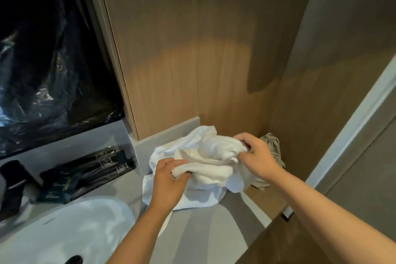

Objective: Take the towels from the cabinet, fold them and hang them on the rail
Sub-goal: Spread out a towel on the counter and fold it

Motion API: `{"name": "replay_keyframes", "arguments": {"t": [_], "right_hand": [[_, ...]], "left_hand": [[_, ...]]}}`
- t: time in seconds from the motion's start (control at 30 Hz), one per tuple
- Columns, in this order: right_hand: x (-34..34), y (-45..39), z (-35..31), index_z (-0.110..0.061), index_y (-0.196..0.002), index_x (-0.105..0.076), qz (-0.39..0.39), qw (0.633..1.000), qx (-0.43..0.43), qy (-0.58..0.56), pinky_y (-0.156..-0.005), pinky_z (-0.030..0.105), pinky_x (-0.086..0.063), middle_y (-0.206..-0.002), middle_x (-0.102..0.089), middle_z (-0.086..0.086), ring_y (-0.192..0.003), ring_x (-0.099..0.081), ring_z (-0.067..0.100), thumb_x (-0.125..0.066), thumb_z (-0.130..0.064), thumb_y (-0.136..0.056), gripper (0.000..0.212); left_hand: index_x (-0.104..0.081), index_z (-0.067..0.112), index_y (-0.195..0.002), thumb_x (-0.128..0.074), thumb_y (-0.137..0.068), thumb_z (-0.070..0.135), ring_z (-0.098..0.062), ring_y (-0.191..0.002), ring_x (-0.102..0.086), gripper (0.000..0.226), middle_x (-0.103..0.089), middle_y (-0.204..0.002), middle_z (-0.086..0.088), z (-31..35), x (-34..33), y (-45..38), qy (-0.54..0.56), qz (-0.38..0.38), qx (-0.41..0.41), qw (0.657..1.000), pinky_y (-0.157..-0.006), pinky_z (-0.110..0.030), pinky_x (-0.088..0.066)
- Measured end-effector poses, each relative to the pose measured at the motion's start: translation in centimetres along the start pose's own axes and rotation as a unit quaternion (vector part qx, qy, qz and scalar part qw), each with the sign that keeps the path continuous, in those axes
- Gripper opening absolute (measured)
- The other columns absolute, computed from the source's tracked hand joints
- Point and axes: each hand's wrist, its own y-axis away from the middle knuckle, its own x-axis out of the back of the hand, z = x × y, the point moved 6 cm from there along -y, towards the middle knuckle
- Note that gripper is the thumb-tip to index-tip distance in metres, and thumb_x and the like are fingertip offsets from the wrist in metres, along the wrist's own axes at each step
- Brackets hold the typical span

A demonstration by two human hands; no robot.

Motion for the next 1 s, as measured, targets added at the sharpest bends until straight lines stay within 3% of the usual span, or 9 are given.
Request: {"name": "replay_keyframes", "arguments": {"t": [0.13, 0.23, 0.33, 0.43, 0.5, 0.6, 0.67, 0.83, 1.0], "right_hand": [[2.5, 0.8, 0.3, -0.031, -0.104, -0.062, 0.025, 0.996, -0.038, -0.08, -0.079, 0.03, -0.051, -0.1, -0.066, -0.013, -0.094, -0.062, 0.007, -0.051, 0.008, -0.081, 0.047], [5.1, 0.9, -0.9, -0.03, -0.101, -0.062, 0.043, 0.995, -0.032, -0.09, -0.074, 0.023, -0.047, -0.098, -0.066, -0.014, -0.092, -0.059, 0.004, -0.049, -0.002, -0.086, 0.034], [7.8, 0.9, -2.5, -0.028, -0.108, -0.061, 0.037, 0.997, 0.006, -0.072, -0.077, 0.025, -0.045, -0.105, -0.064, -0.012, -0.096, -0.058, 0.005, -0.048, -0.028, -0.079, 0.031], [9.4, 1.2, -3.8, -0.032, -0.127, -0.051, -0.017, 0.997, 0.066, 0.029, -0.086, 0.025, -0.046, -0.118, -0.053, -0.013, -0.105, -0.054, 0.004, -0.056, -0.06, -0.071, 0.063], [9.7, 1.7, -4.5, -0.04, -0.136, -0.04, -0.064, 0.986, 0.094, 0.118, -0.083, 0.025, -0.048, -0.118, -0.041, -0.015, -0.104, -0.05, 0.002, -0.066, -0.067, -0.066, 0.079], [9.3, 2.1, -5.2, -0.04, -0.142, -0.03, -0.098, 0.942, 0.165, 0.274, -0.07, 0.026, -0.052, -0.11, -0.03, -0.012, -0.09, -0.049, 0.008, -0.075, -0.056, -0.069, 0.087], [8.9, 1.9, -5.4, -0.033, -0.142, -0.036, -0.089, 0.925, 0.198, 0.313, -0.065, 0.027, -0.05, -0.109, -0.031, -0.011, -0.084, -0.048, 0.011, -0.073, -0.043, -0.076, 0.076], [9.1, 0.9, -5.7, -0.026, -0.119, -0.059, -0.064, 0.979, 0.153, 0.117, -0.082, 0.026, -0.049, -0.111, -0.055, -0.008, -0.098, -0.056, 0.012, -0.068, -0.024, -0.087, 0.033], [8.9, 0.6, -8.3, -0.022, -0.098, -0.068, -0.064, 0.988, 0.138, 0.033, -0.075, 0.023, -0.047, -0.094, -0.067, -0.008, -0.088, -0.061, 0.008, -0.061, -0.018, -0.091, 0.01]], "left_hand": [[-0.069, 0.029, -0.115, -0.074, -0.085, 0.014, -0.014, -0.101, -0.065, 0.033, -0.065, -0.12, 0.001, 3.8, -0.6, 0.7, 0.208, -0.003, 0.072, 0.975, -0.083, -0.023, -0.05], [-0.072, 0.031, -0.112, -0.071, -0.087, 0.019, -0.022, -0.11, -0.065, 0.028, -0.069, -0.119, -0.001, 6.5, -1.9, 1.5, 0.339, -0.001, 0.125, 0.933, -0.096, -0.039, -0.051], [-0.074, 0.037, -0.107, -0.08, -0.079, 0.031, -0.021, -0.111, -0.064, 0.028, -0.07, -0.118, 0.005, 8.2, -2.9, 2.3, 0.325, 0.035, 0.127, 0.936, -0.099, -0.046, -0.051], [-0.072, 0.035, -0.105, -0.075, -0.085, 0.015, -0.016, -0.106, -0.063, 0.028, -0.067, -0.113, 0.009, 9.3, -3.2, 3.6, 0.273, 0.104, 0.099, 0.951, -0.093, -0.037, -0.052], [-0.066, 0.03, -0.11, -0.071, -0.088, 0.006, -0.007, -0.101, -0.062, 0.033, -0.064, -0.108, 0.013, 10.1, -3.1, 4.6, 0.269, 0.139, 0.074, 0.95, -0.083, -0.027, -0.05], [-0.059, 0.028, -0.118, -0.069, -0.089, 0.005, -0.012, -0.092, -0.065, 0.038, -0.066, -0.104, 0.008, 10.5, -2.8, 6.0, 0.288, 0.175, 0.07, 0.939, -0.07, -0.026, -0.05], [-0.061, 0.024, -0.119, -0.068, -0.09, 0.006, -0.016, -0.091, -0.068, 0.035, -0.069, -0.106, 0.002, 10.4, -2.4, 6.8, 0.297, 0.196, 0.077, 0.931, -0.07, -0.028, -0.052], [-0.063, 0.019, -0.111, -0.069, -0.089, 0.01, -0.007, -0.076, -0.068, 0.025, -0.07, -0.101, -0.001, 10.3, -0.8, 8.8, 0.254, 0.259, 0.051, 0.93, -0.063, -0.019, -0.052], [-0.054, 0.024, -0.117, -0.066, -0.085, 0.003, -0.016, -0.105, -0.058, 0.04, -0.058, -0.12, 0.001, 10.4, 0.1, 8.7, 0.076, 0.242, 0.042, 0.966, -0.082, -0.026, -0.043]]}}
